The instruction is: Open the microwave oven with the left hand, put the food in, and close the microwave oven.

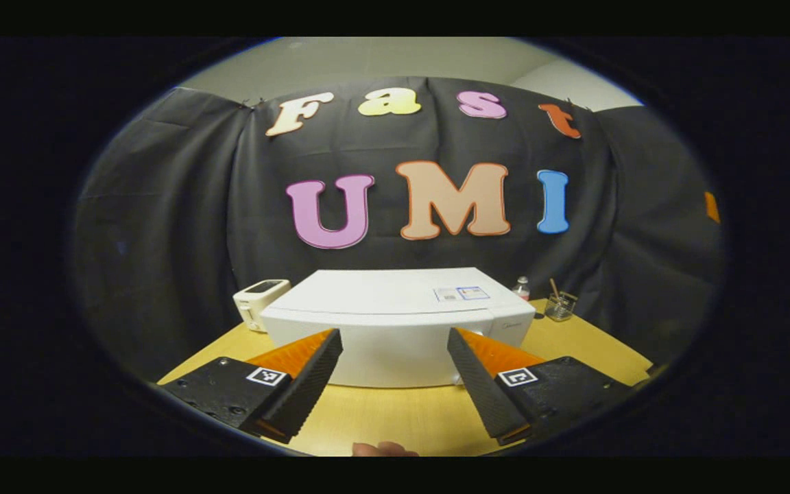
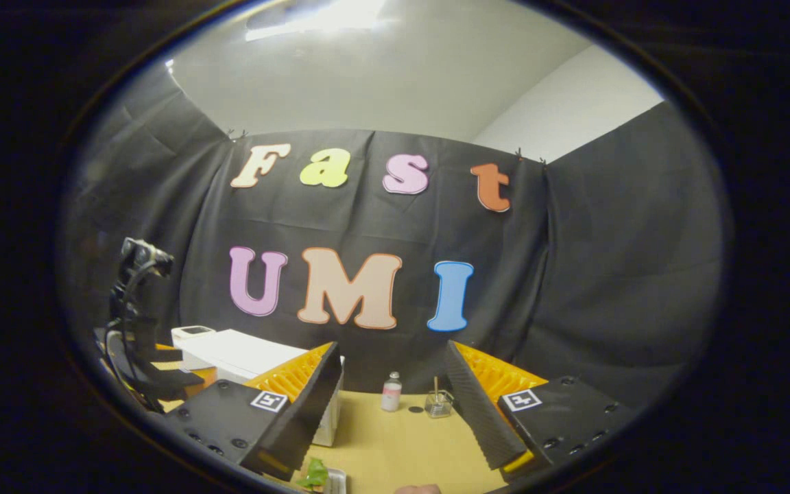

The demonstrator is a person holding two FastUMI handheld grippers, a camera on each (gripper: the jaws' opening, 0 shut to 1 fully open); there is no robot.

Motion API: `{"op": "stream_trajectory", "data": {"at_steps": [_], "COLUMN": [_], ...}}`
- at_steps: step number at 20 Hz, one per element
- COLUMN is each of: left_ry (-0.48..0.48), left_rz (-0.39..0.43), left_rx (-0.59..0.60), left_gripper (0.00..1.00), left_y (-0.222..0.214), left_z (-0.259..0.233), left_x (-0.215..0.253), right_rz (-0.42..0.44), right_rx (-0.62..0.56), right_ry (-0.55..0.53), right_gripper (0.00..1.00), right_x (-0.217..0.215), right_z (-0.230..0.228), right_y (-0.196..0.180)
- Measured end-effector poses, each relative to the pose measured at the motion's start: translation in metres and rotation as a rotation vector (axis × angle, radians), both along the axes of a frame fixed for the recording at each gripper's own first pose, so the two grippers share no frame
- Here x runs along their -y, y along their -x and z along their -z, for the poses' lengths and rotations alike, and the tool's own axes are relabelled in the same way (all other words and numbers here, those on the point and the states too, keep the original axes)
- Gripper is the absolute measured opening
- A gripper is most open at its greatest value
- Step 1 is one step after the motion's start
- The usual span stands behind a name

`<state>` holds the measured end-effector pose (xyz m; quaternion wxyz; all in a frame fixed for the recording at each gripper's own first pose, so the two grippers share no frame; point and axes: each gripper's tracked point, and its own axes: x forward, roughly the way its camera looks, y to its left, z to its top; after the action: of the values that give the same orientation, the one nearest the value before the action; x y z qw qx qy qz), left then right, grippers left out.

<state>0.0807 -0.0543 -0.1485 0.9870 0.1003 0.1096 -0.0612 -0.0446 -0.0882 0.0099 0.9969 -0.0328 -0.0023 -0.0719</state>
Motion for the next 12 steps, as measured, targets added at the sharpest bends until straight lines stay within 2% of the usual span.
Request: {"op": "stream_trajectory", "data": {"at_steps": [6, 10, 12], "left_ry": [-0.014, -0.067, -0.097], "left_rz": [0.067, 0.1, 0.098], "left_rx": [-0.121, -0.181, -0.224], "left_gripper": [0.96, 0.95, 0.98], "left_y": [-0.024, -0.034, -0.039], "left_z": [0.081, 0.122, 0.139], "left_x": [0.042, 0.059, 0.058], "right_rz": [0.062, 0.09, 0.094], "right_rx": [-0.012, -0.035, -0.053], "right_ry": [0.023, 0.036, 0.037], "right_gripper": [0.96, 0.97, 0.96], "right_x": [0.025, 0.037, 0.039], "right_z": [0.001, 0.007, 0.011], "right_y": [0.013, 0.019, 0.02]}}
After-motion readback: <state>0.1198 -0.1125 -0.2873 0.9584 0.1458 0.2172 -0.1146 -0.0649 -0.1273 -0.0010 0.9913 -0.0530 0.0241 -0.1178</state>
